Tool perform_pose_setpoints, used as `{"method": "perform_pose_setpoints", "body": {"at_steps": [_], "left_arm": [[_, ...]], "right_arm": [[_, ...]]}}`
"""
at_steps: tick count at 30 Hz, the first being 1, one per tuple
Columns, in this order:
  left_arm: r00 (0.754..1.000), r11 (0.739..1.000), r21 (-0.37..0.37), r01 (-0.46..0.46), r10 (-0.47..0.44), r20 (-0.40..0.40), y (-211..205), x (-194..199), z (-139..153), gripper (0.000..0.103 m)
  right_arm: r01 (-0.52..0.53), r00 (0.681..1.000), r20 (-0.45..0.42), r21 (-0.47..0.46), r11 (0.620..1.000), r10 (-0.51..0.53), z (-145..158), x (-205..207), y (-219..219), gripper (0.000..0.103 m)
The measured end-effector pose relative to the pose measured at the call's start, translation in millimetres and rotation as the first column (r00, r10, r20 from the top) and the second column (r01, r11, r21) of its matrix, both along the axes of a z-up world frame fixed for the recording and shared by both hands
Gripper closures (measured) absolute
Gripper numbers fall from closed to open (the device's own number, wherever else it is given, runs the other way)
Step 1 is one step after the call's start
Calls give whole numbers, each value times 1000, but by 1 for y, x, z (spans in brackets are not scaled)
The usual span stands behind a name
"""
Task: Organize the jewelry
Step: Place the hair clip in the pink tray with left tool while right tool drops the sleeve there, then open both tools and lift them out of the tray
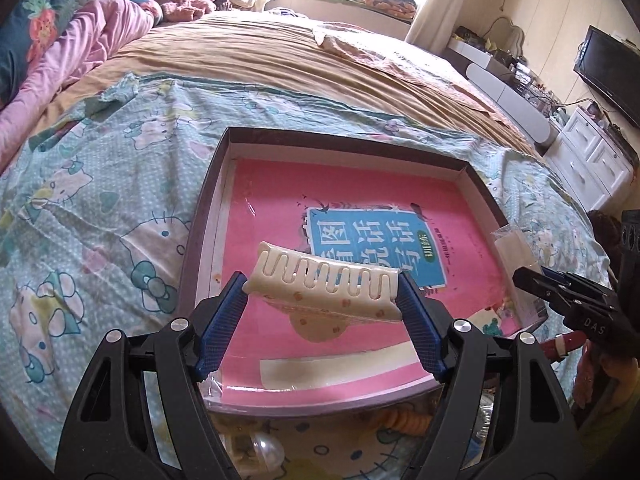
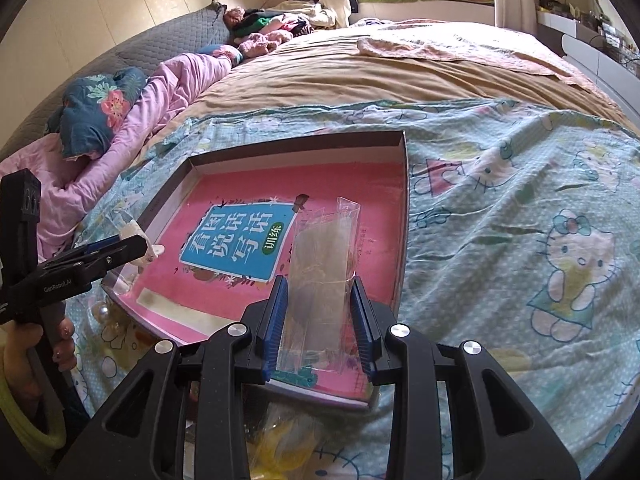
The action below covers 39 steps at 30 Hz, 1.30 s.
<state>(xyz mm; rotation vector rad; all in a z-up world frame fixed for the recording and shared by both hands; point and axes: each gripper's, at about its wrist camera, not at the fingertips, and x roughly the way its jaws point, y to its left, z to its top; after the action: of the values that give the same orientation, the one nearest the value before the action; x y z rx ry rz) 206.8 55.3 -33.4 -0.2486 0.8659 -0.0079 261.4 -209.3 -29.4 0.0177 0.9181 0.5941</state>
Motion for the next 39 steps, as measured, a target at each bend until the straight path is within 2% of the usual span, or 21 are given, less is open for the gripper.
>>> {"method": "perform_pose_setpoints", "body": {"at_steps": [12,15,17,20,23,26,29,31,39], "left_arm": [[1000,1000,-15,5,-6,-30,7,5,-11,35],[1000,1000,-31,6,-7,-18,9,4,-8,35],[1000,999,-36,5,-5,1,10,1,-5,35],[999,999,-35,-5,6,32,11,-3,2,27],[998,999,-45,-23,26,61,15,-8,8,27],[994,997,-62,-54,60,95,22,-16,15,18],[987,994,-67,-90,98,128,30,-25,23,16],[982,991,-73,-115,125,144,35,-32,28,10],[970,978,-113,-172,189,155,49,-54,34,10]], "right_arm": [[15,999,-41,3,1000,-15,-8,8,6,70],[18,999,-36,18,1000,-18,-6,6,3,65],[33,999,-27,29,999,-32,-2,3,-2,57],[74,997,-15,62,995,-73,4,-5,-14,52],[118,993,-6,107,987,-118,12,-17,-30,45],[146,989,18,131,980,-150,22,-28,-43,41],[165,984,46,146,976,-173,33,-41,-54,36],[169,982,59,152,974,-180,39,-47,-60,34],[179,977,87,148,973,-193,49,-72,-71,27]]}}
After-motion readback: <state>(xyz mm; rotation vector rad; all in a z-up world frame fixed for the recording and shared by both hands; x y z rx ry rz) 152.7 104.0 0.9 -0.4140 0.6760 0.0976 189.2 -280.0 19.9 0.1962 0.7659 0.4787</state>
